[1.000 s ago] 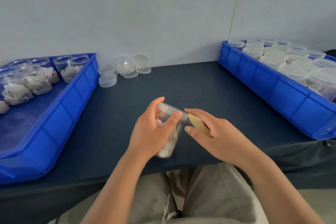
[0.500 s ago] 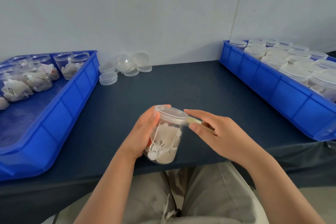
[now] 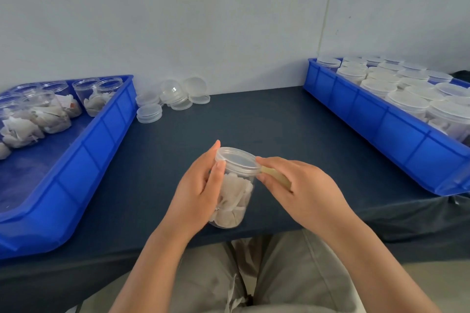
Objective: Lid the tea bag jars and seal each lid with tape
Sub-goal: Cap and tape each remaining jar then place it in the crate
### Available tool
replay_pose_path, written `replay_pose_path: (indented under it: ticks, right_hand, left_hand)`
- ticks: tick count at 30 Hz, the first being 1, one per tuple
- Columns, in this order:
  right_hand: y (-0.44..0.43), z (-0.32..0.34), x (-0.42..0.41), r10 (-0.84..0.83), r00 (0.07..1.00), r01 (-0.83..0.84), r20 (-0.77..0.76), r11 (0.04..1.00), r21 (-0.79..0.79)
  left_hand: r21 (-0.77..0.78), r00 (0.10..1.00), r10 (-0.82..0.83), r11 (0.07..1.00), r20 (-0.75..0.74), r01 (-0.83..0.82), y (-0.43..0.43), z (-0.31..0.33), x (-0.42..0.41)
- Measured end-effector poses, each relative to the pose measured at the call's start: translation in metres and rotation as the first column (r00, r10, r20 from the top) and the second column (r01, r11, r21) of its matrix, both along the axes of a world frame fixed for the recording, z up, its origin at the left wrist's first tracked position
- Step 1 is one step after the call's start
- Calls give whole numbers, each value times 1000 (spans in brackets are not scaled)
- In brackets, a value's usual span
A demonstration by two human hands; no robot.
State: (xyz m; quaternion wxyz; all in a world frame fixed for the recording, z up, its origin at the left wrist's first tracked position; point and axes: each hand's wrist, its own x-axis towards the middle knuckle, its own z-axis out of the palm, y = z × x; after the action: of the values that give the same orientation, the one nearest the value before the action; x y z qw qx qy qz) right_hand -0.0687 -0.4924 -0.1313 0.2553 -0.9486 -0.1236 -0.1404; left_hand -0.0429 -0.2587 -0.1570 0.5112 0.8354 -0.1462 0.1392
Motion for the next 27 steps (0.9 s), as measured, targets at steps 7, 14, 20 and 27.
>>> replay_pose_path:
  ticks: [7,14,20,27]
  right_hand:
    - [15,5,-12,32,997,-28,70,998,-56]
    - [12,-5,0,160,985,-151,-69,981,119]
    - [-14,-2,8,207,963,-194,-175,977,88]
    - [-25,-2,20,146,984,-144,-98,989,25]
  left_hand:
    - [-60,977,207,977,46,-204,-27,-1,-10]
    - [-163,992,128,979,3,-126,-11,-5,6]
    - [-212,995,-73,976,-68,57,8,-5,23]
    - [-303,900,-351,914,-257,270,9,1,43]
